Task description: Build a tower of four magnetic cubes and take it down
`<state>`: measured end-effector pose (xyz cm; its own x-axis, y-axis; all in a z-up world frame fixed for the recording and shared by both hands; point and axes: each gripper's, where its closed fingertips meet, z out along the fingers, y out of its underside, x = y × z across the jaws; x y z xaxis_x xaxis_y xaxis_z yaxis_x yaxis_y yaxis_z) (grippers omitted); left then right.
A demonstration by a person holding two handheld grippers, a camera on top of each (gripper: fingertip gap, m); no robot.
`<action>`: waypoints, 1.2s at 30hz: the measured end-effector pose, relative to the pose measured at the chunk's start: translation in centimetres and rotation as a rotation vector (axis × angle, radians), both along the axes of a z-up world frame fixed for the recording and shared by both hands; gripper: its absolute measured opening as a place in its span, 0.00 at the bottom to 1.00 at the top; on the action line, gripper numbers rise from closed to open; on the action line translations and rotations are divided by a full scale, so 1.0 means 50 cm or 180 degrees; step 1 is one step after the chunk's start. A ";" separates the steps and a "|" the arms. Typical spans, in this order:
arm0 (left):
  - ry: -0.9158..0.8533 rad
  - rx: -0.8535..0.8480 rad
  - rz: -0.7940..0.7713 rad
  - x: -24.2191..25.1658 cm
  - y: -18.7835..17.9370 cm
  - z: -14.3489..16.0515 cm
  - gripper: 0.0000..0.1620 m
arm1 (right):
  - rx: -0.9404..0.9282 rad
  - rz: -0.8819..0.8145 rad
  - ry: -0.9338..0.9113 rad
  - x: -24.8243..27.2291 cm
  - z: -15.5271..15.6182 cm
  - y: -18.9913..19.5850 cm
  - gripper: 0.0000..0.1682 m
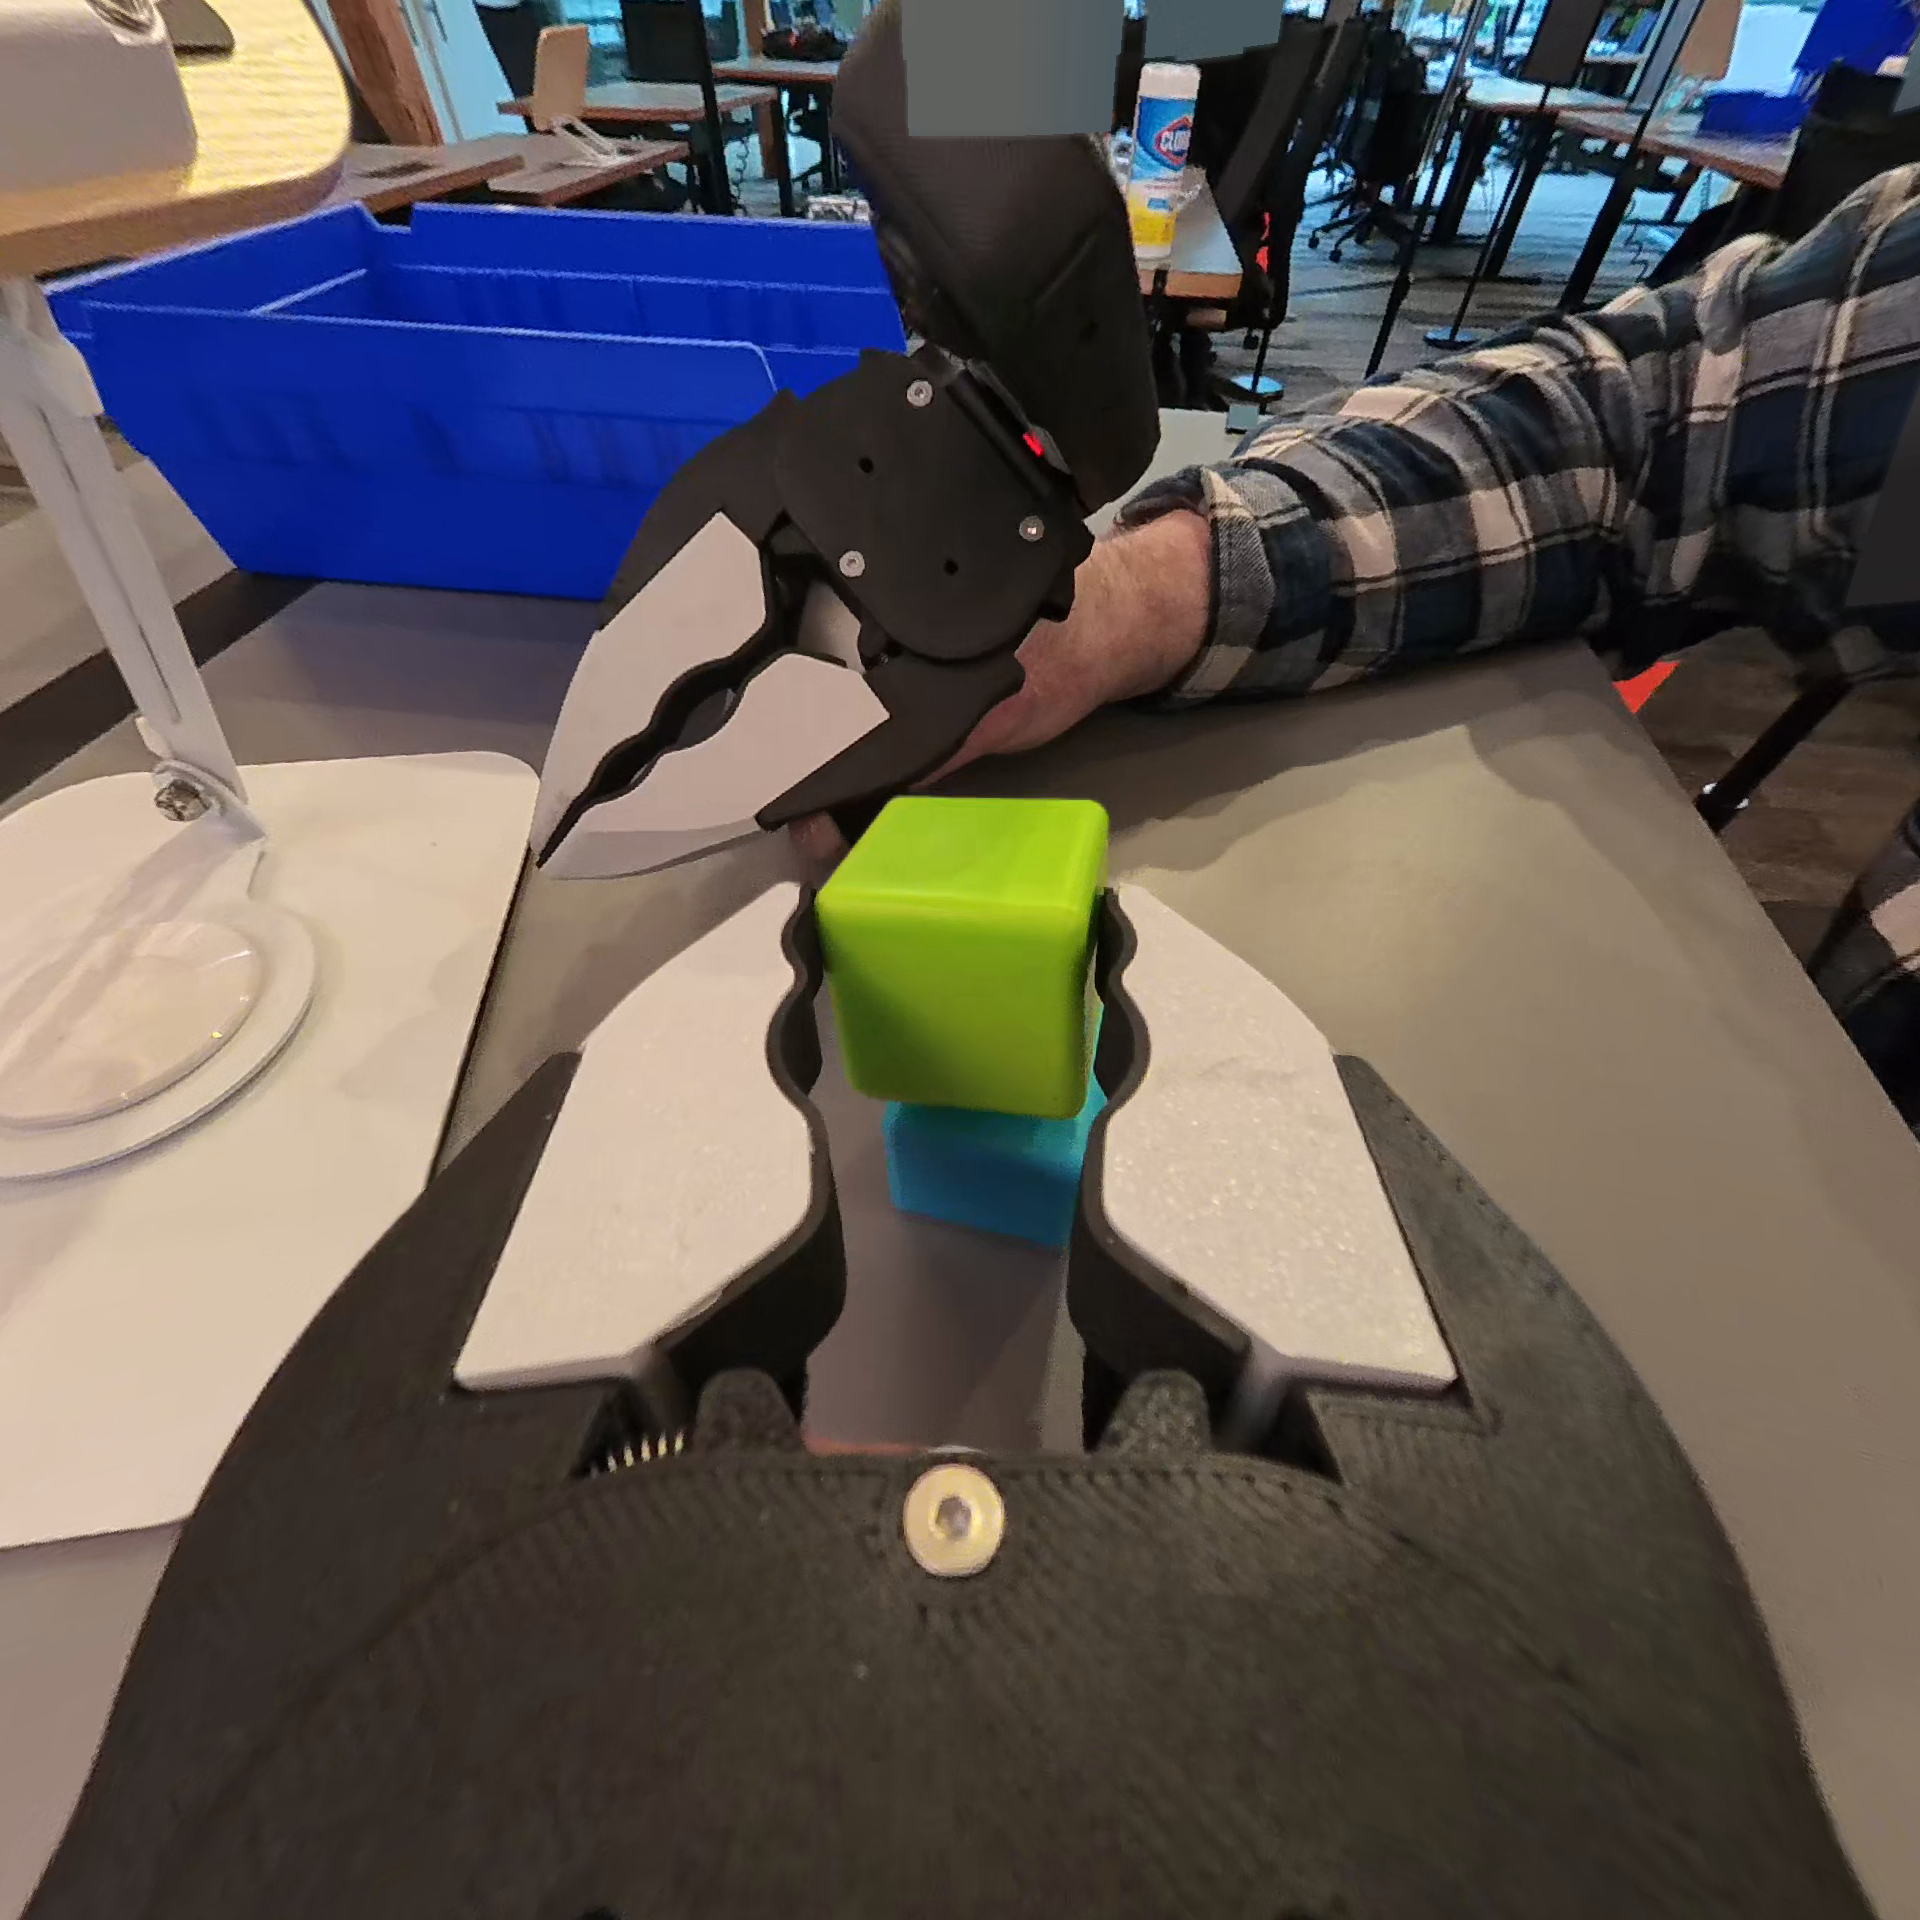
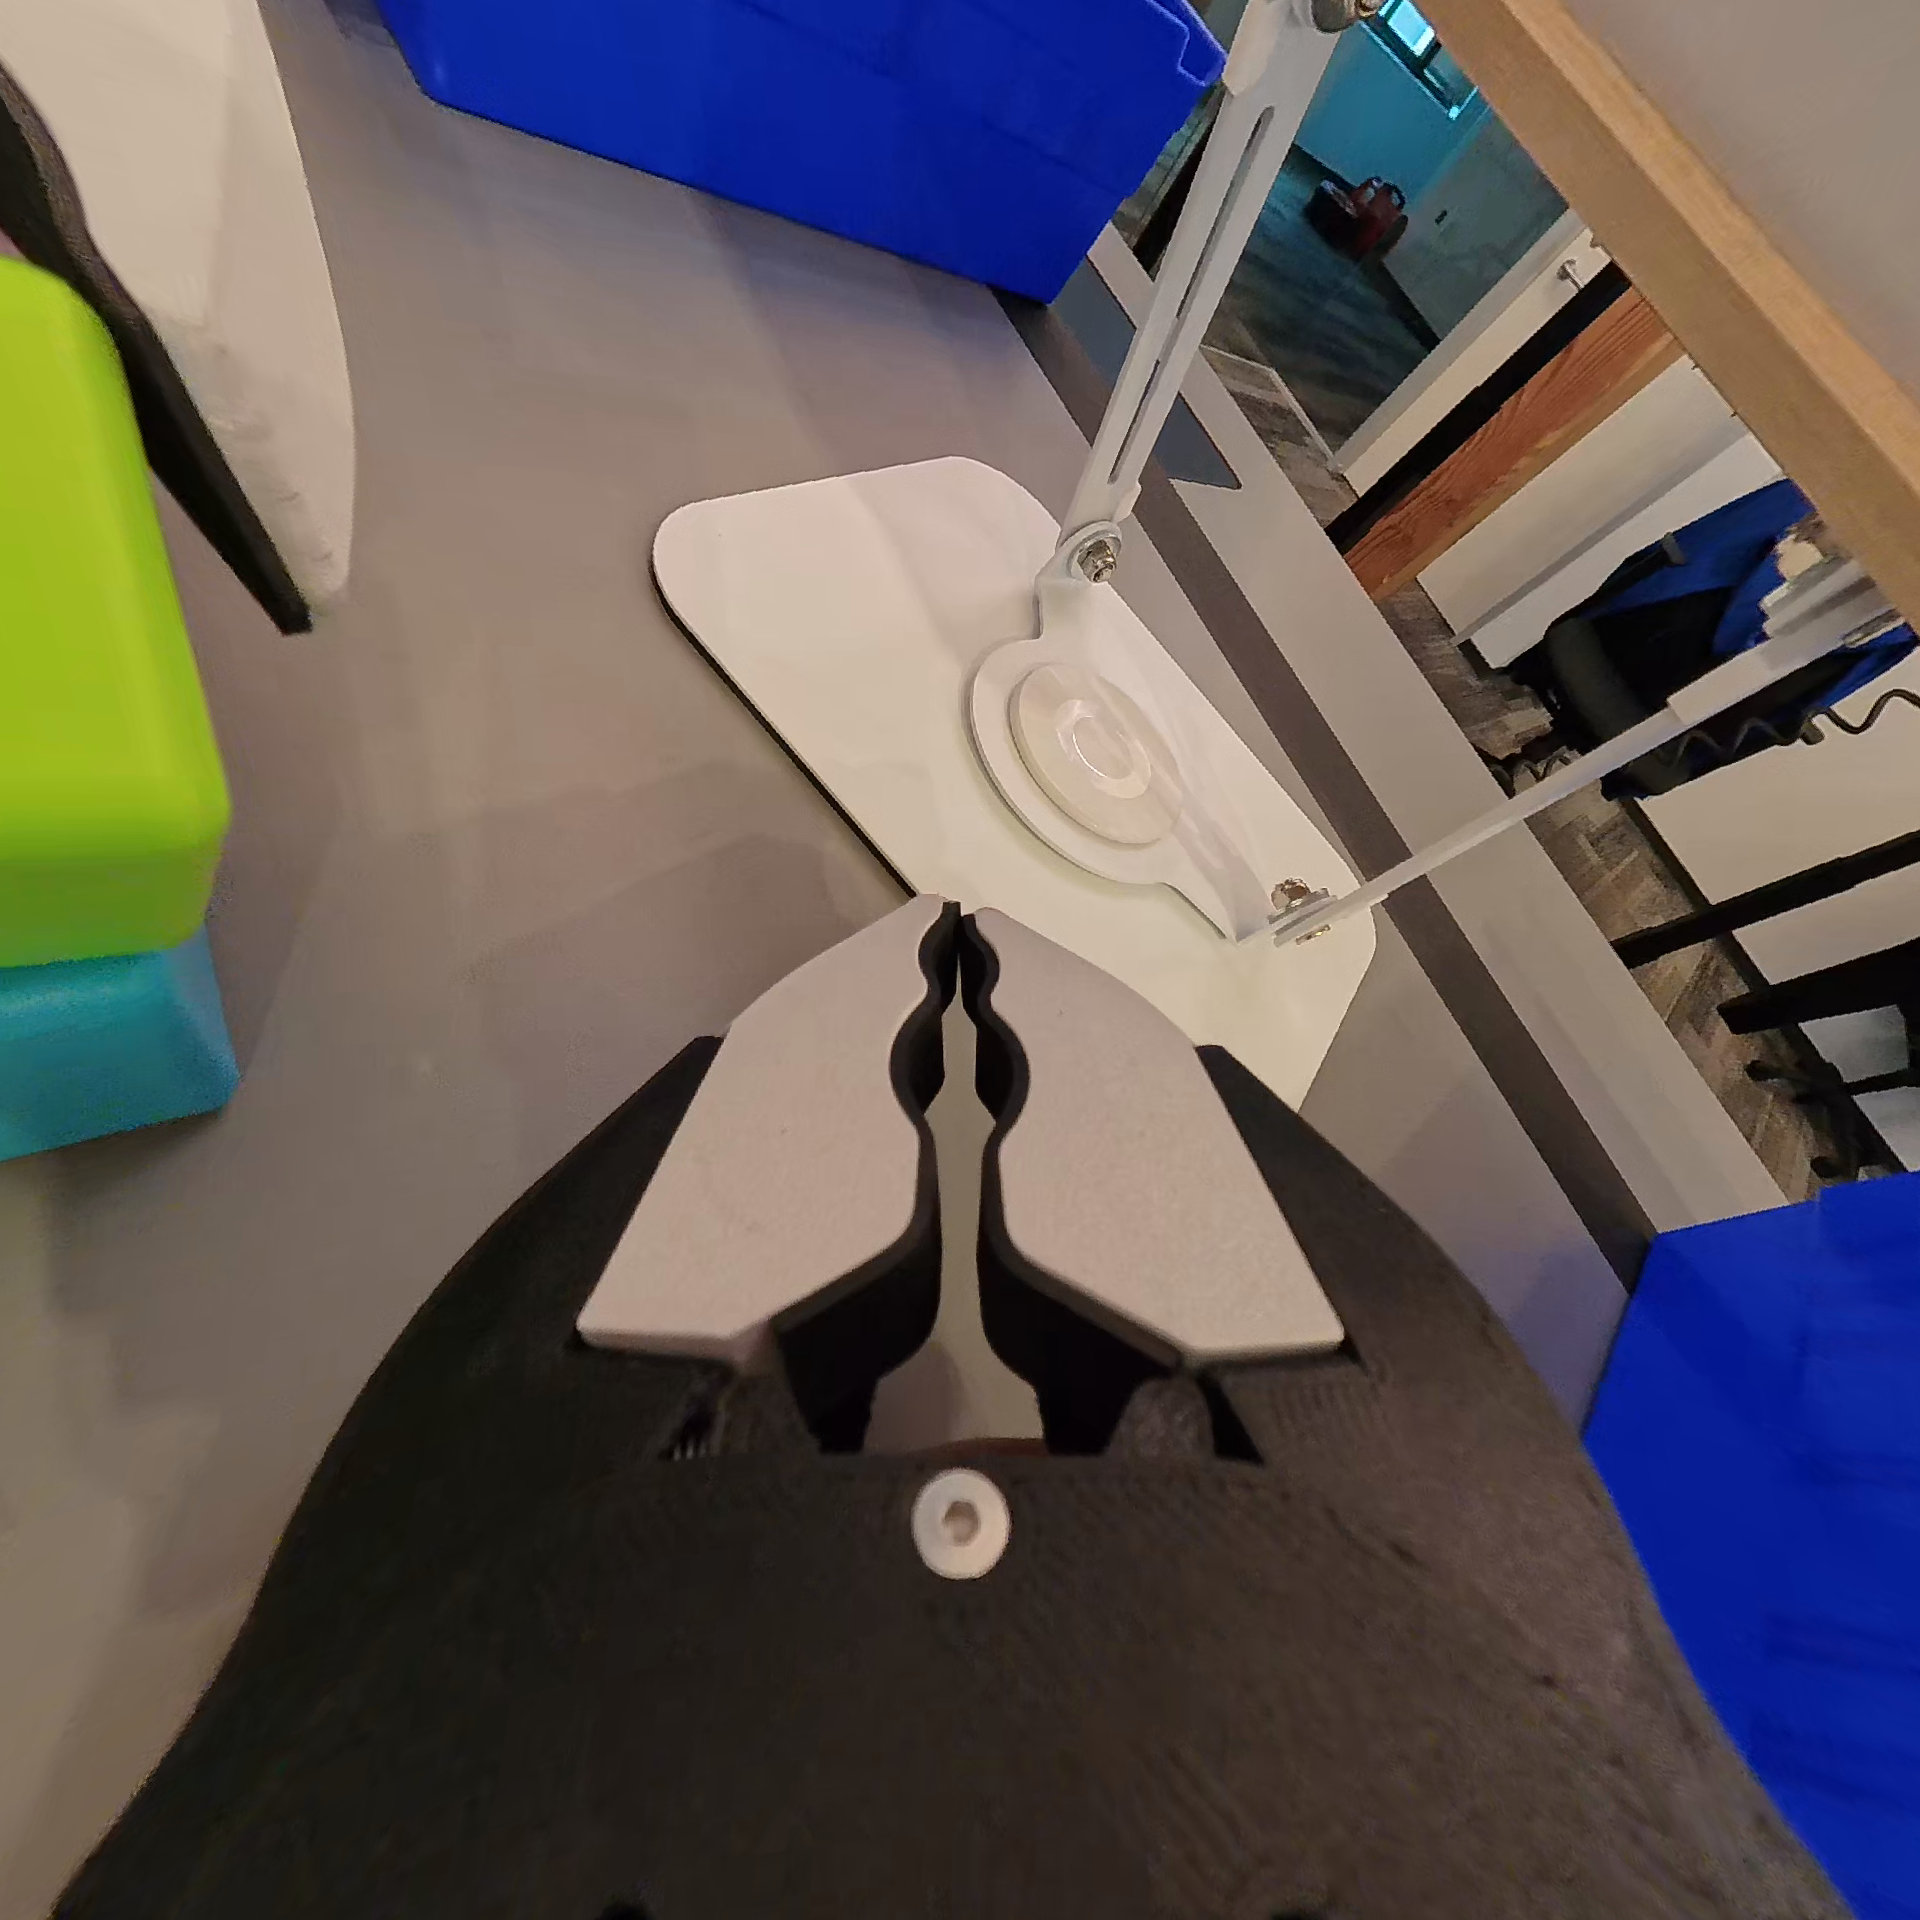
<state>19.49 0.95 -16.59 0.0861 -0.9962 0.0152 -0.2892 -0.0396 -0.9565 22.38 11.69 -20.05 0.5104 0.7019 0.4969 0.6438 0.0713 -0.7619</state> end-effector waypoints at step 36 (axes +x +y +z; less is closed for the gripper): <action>0.0621 0.1313 0.1743 -0.390 0.246 0.203 0.24 | -0.0007 0.0015 -0.0018 -0.001 -0.002 -0.002 0.00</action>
